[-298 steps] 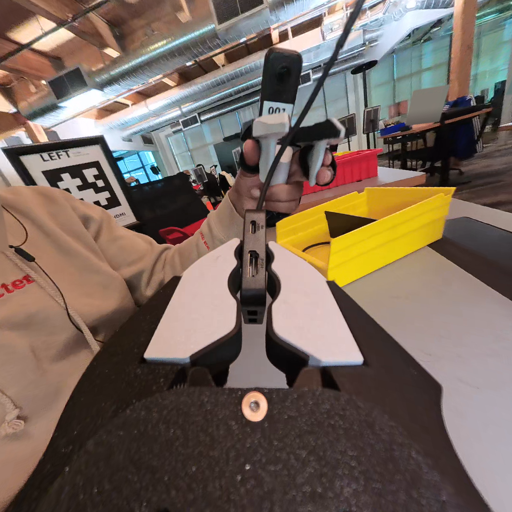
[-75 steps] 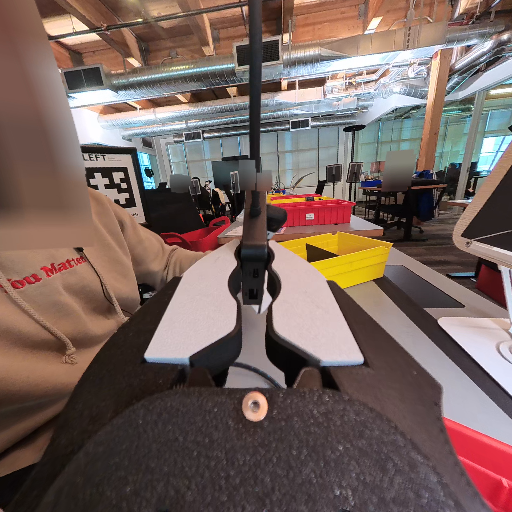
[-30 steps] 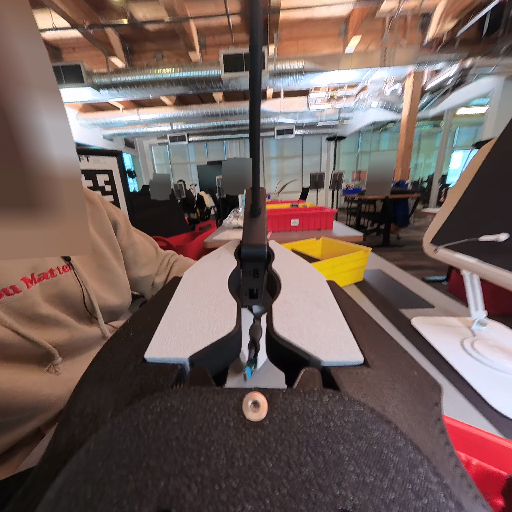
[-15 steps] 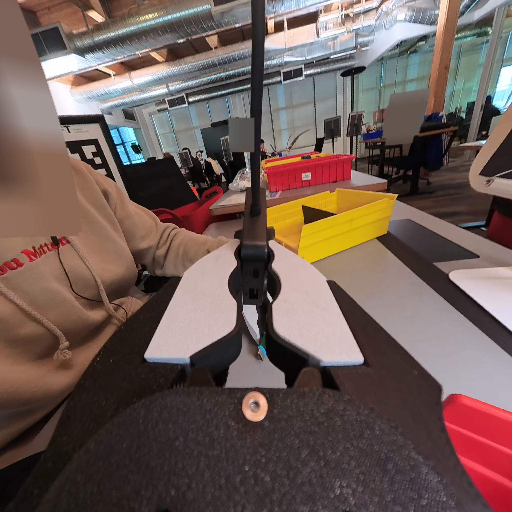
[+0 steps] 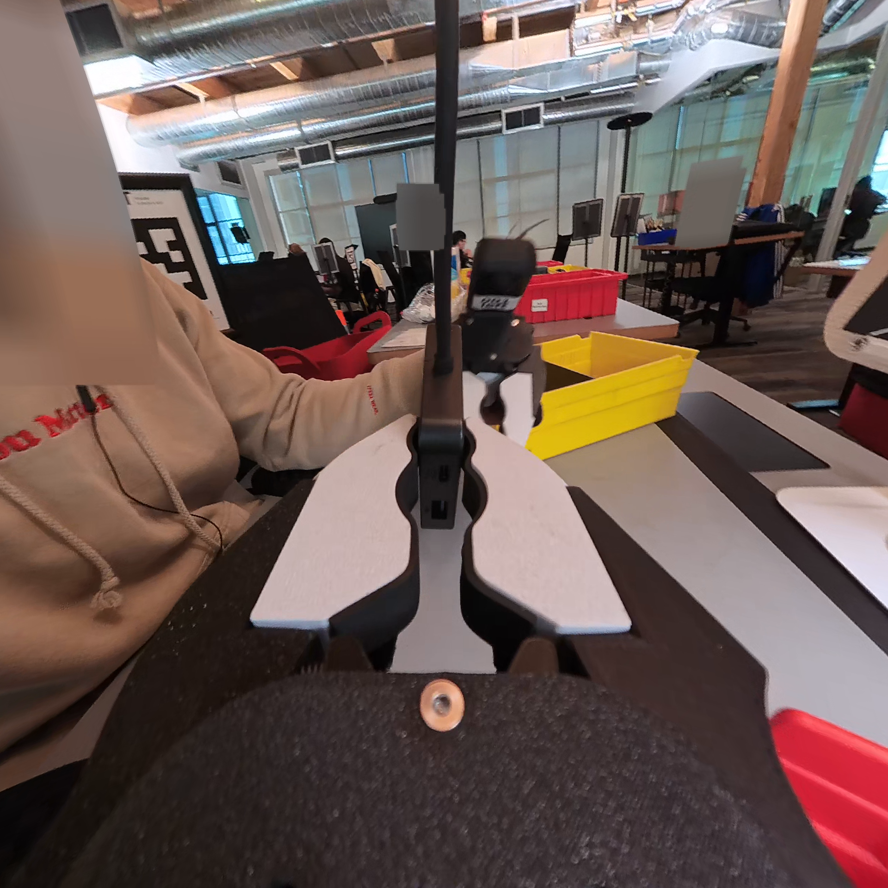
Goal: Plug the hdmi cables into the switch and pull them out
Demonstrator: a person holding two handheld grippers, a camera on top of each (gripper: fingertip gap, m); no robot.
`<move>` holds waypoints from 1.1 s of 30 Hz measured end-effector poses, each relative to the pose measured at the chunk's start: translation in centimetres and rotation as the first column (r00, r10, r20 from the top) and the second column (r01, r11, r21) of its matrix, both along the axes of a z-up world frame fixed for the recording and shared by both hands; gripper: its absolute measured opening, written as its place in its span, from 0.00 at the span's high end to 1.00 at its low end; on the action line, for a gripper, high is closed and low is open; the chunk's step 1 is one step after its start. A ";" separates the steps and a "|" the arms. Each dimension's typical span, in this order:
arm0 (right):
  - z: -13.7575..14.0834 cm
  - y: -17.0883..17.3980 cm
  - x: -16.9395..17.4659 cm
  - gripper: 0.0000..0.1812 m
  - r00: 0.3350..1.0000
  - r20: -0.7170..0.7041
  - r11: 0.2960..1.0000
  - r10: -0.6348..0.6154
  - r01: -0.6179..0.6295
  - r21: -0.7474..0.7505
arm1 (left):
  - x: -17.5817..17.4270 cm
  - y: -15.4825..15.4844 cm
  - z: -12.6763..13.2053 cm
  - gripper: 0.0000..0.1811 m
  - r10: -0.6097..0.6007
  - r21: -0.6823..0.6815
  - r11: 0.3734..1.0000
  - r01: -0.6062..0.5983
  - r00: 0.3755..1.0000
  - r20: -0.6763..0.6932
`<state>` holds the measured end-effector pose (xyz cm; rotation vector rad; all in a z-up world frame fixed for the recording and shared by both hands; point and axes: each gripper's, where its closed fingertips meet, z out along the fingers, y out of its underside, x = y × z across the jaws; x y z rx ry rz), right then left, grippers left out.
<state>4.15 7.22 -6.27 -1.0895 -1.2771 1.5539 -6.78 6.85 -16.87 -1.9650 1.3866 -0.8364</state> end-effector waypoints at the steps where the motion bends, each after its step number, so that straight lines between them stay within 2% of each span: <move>1: 0.0 -0.2 0.0 0.93 1.000 -0.002 1.000 0.008 -0.008 0.004 | 0.2 0.2 0.5 0.93 0.010 0.007 1.000 -0.010 1.000 0.012; 9: -1.7 -1.0 -1.5 0.93 0.996 0.066 0.998 0.062 -0.062 -0.001 | 2.1 -1.4 2.8 0.93 0.045 -0.019 0.999 -0.043 0.996 0.079; 13: -3.3 -1.4 -2.6 0.93 0.987 0.138 0.997 0.081 -0.082 0.000 | 3.1 -3.2 3.4 0.93 0.005 -0.069 0.998 0.000 0.997 0.076; 17: -4.6 -1.8 -3.1 0.93 0.970 0.232 0.995 0.071 -0.085 0.051 | 2.8 -4.2 2.7 0.93 -0.021 -0.108 0.994 0.022 1.000 0.012; 24: -5.9 -2.9 -4.4 0.93 0.937 0.347 0.983 0.040 -0.100 0.157 | 2.2 -4.5 1.4 0.93 -0.047 -0.185 0.982 0.045 0.999 -0.010; 29: -6.1 -3.6 -5.0 0.93 0.922 0.386 0.973 0.026 -0.111 0.202 | 2.2 -4.8 1.0 0.93 -0.063 -0.199 0.978 0.057 0.998 -0.024; 33: -5.9 -3.7 -5.2 0.93 0.929 0.366 0.977 0.044 -0.117 0.179 | 2.3 -4.9 0.9 0.93 -0.068 -0.191 0.980 0.062 0.997 -0.027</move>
